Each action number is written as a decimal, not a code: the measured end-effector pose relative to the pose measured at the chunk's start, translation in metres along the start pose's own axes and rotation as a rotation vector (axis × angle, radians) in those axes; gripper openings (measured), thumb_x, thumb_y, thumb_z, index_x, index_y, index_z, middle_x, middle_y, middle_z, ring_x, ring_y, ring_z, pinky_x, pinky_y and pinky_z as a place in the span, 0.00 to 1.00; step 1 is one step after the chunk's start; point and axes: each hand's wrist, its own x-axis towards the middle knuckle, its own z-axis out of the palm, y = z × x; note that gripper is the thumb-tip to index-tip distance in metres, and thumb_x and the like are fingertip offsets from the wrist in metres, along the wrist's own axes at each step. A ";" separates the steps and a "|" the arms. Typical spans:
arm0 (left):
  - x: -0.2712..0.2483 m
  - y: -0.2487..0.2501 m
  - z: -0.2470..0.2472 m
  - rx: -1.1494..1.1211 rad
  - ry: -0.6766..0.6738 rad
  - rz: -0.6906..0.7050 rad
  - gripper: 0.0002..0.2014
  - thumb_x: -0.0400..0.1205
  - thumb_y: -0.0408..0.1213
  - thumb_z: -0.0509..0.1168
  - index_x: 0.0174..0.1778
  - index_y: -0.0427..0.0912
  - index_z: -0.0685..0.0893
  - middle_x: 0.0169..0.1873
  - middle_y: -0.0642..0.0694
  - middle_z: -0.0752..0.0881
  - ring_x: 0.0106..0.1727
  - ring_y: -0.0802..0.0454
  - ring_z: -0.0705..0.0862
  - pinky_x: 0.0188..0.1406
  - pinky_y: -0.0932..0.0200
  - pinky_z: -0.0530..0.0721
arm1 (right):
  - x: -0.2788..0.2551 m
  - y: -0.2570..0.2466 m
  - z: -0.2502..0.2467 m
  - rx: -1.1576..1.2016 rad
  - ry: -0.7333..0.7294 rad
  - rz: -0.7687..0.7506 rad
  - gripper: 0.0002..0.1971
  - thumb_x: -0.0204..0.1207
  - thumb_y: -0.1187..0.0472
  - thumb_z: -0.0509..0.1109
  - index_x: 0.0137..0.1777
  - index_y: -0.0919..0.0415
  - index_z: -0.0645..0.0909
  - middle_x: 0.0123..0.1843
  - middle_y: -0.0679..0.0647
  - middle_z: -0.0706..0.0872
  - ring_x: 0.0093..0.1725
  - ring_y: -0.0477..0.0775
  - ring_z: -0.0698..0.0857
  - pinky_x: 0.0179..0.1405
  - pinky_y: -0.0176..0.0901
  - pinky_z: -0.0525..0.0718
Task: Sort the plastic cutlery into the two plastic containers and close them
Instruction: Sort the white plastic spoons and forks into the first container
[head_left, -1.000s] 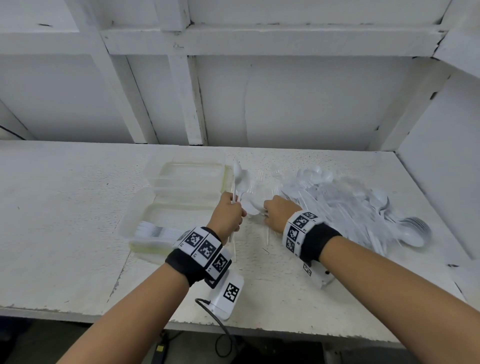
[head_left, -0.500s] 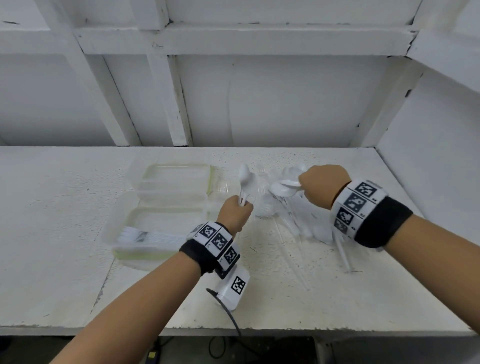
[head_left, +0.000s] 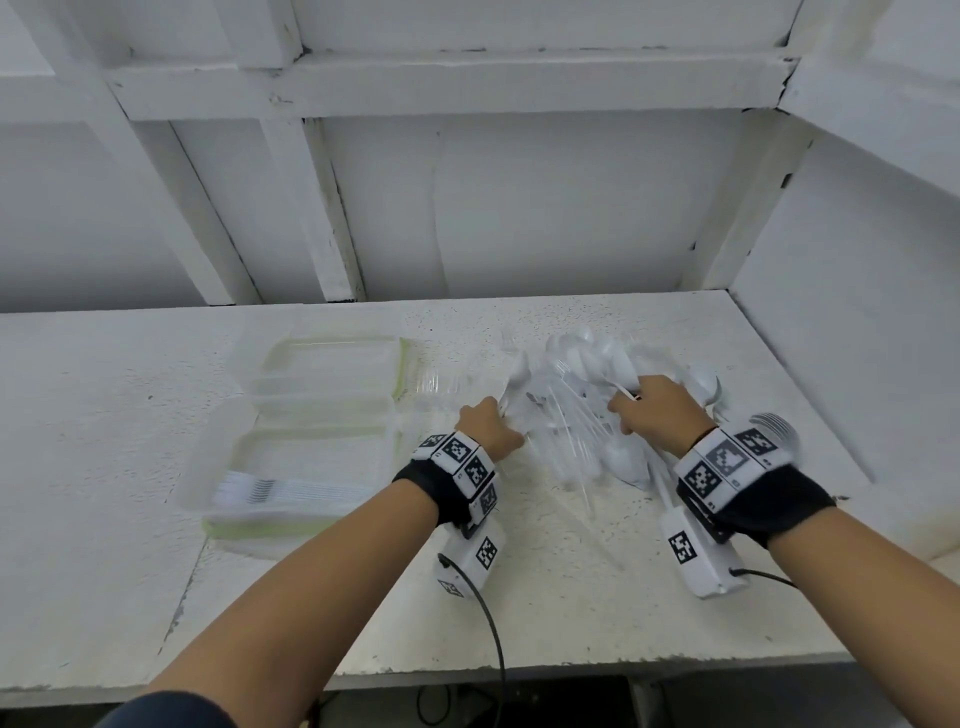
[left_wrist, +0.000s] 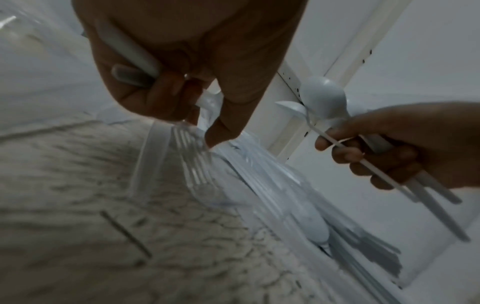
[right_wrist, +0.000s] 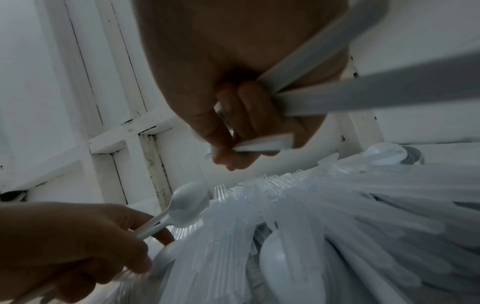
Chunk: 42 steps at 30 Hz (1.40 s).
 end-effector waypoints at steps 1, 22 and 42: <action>0.000 -0.003 -0.001 0.022 -0.014 -0.017 0.28 0.77 0.45 0.68 0.69 0.36 0.70 0.65 0.36 0.75 0.61 0.41 0.79 0.55 0.55 0.78 | -0.001 -0.001 0.001 0.017 0.003 -0.003 0.11 0.78 0.62 0.61 0.44 0.69 0.82 0.36 0.58 0.83 0.35 0.56 0.79 0.30 0.37 0.70; -0.006 0.001 -0.014 0.375 -0.021 0.173 0.15 0.80 0.42 0.62 0.58 0.38 0.79 0.52 0.43 0.75 0.49 0.46 0.79 0.43 0.59 0.73 | -0.020 -0.006 0.023 0.286 0.013 -0.053 0.09 0.80 0.60 0.62 0.40 0.59 0.81 0.33 0.48 0.82 0.29 0.43 0.74 0.28 0.36 0.67; -0.016 0.003 -0.034 0.114 -0.121 0.154 0.11 0.77 0.38 0.70 0.35 0.44 0.74 0.31 0.52 0.75 0.32 0.58 0.74 0.27 0.68 0.68 | -0.020 0.003 0.033 0.477 -0.018 -0.058 0.11 0.84 0.60 0.57 0.50 0.64 0.78 0.29 0.54 0.84 0.31 0.51 0.86 0.44 0.45 0.86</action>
